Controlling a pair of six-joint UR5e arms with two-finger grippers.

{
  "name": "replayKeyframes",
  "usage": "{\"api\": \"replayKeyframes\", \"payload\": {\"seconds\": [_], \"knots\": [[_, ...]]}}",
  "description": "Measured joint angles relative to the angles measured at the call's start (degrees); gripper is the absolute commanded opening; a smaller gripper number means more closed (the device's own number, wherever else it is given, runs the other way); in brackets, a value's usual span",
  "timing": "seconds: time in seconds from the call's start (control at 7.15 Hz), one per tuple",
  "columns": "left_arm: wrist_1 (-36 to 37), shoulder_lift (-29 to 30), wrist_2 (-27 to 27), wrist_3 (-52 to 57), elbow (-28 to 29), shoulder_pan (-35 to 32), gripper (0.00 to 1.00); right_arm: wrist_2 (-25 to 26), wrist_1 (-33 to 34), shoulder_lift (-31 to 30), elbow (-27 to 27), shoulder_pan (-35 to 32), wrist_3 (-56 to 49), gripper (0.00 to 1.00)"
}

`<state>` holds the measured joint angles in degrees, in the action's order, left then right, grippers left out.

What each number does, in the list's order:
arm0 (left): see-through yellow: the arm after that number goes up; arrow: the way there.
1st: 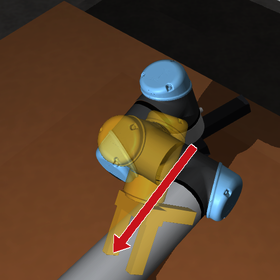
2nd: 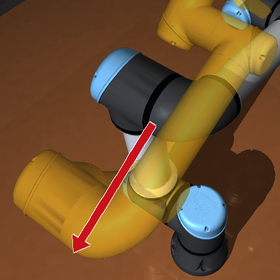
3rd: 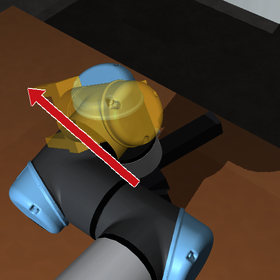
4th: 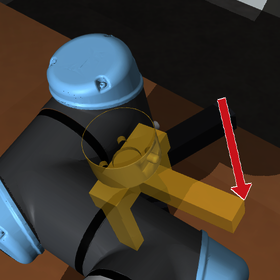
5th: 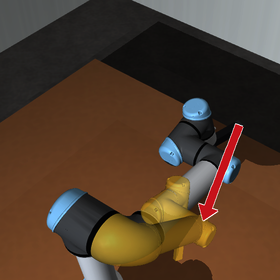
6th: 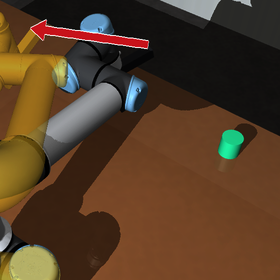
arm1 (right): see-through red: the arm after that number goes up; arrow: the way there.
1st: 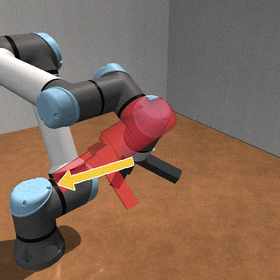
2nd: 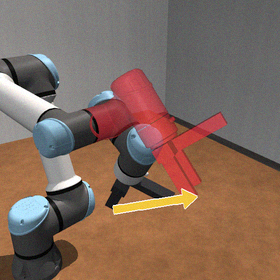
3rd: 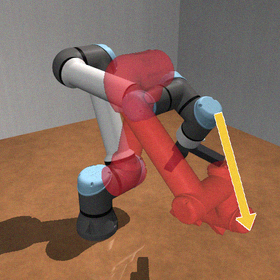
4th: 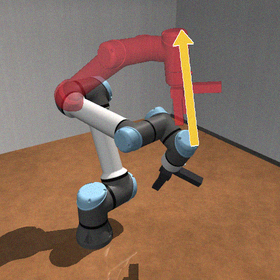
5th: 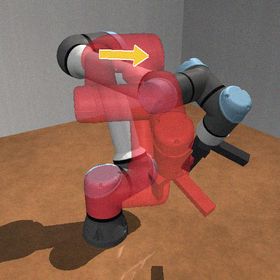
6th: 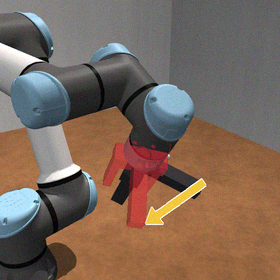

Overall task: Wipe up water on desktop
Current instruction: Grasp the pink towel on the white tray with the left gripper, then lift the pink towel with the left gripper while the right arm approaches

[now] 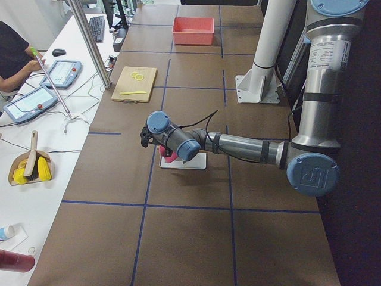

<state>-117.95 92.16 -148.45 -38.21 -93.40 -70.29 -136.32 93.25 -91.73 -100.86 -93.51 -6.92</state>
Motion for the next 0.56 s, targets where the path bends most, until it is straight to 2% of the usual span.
{"api": "replayKeyframes", "payload": {"seconds": [0.28,0.56], "knots": [[0.33,0.14,-1.85,-0.02,-0.22,-2.07,0.02,-0.22,0.08,0.0,-0.09,-0.03,0.42,1.0],[2.59,1.31,-6.43,-0.65,-1.27,-6.2,0.02,-3.13,0.09,-0.02,-0.09,-0.01,1.44,1.0]]}}
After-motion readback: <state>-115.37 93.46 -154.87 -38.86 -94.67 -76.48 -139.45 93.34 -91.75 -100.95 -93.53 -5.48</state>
